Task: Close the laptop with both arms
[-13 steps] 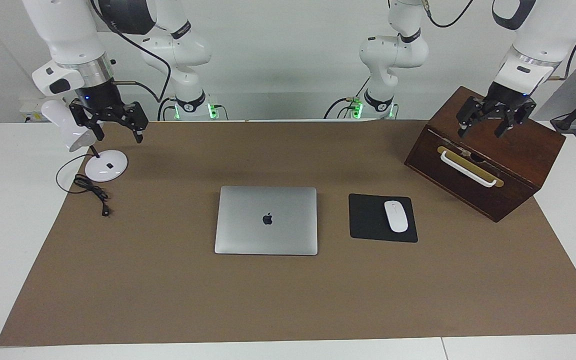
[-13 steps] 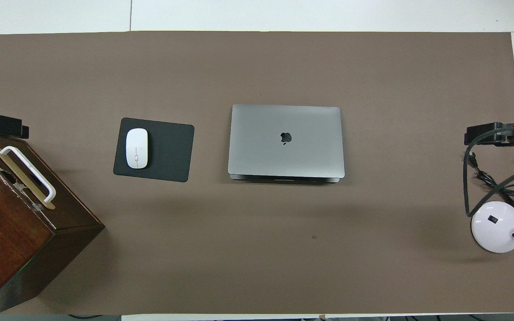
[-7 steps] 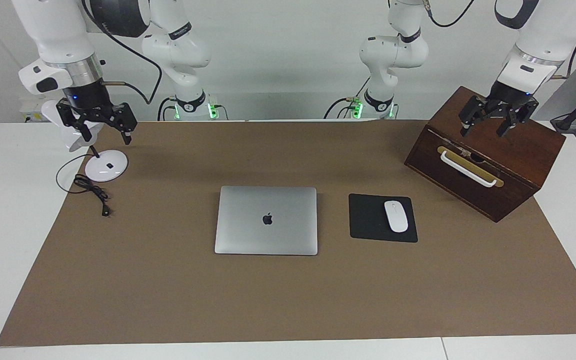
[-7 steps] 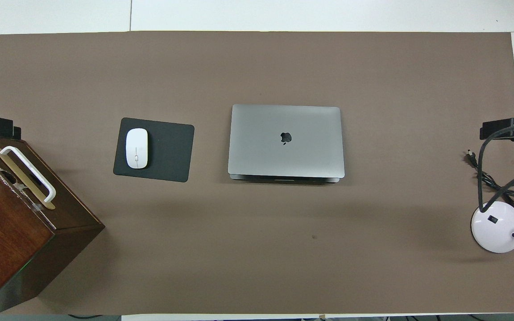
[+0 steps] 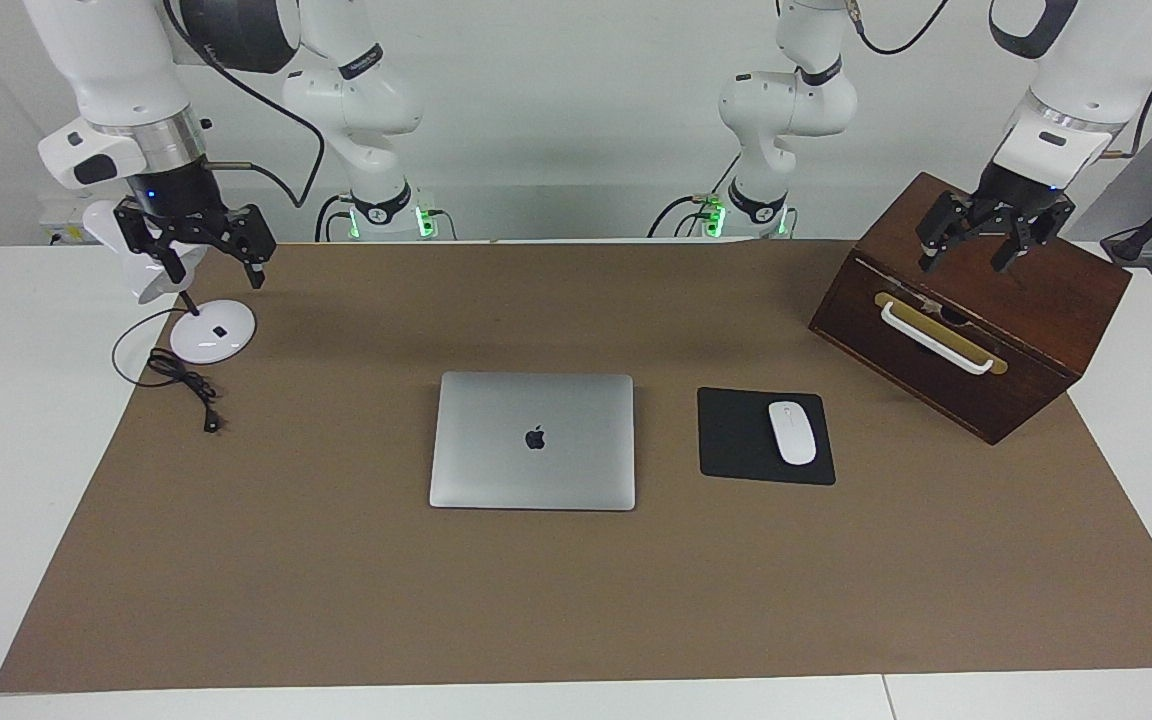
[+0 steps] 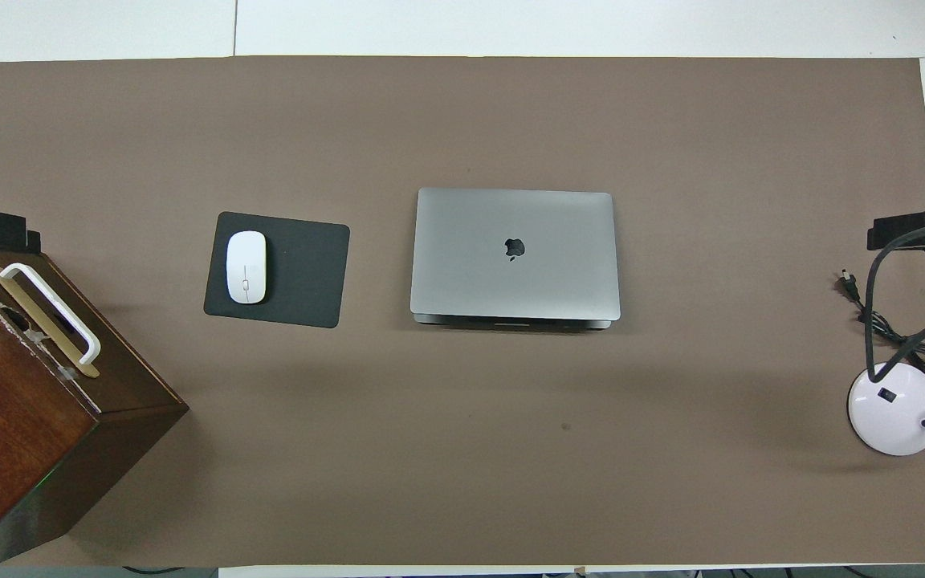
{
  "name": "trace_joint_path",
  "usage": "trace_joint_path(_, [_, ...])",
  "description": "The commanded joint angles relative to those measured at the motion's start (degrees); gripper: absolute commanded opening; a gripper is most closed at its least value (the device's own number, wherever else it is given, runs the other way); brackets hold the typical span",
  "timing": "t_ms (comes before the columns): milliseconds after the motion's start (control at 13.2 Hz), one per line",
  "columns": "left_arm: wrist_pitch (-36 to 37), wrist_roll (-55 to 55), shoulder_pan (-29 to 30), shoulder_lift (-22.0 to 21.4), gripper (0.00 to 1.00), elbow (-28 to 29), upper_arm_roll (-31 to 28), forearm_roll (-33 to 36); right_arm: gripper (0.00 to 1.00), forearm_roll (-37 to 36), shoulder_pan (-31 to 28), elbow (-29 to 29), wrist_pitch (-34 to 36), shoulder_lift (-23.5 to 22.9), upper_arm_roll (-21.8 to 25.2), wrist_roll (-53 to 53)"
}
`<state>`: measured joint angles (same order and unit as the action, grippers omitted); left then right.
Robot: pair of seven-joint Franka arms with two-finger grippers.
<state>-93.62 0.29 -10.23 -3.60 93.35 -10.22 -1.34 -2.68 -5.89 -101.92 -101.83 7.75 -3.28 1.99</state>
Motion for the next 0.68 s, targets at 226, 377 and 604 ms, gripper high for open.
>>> trace_joint_path(226, [0.98,-0.82,-0.41,-0.71,1.0,0.43,-0.06,1.17,1.0,0.84,0.35,2.51,0.32,-1.07,-3.4,4.08])
trace_joint_path(377, [0.98,-0.64,-0.14,-0.71,1.0,0.43,0.03,1.17,1.0,0.75,0.35,2.86,0.58,-1.16,-3.66,4.08])
trace_joint_path(604, [1.07,-0.64,-0.14,-0.71,1.0,0.52,0.03,1.17,1.0,0.84,0.44,5.05,2.68,-1.24,-4.54,4.43])
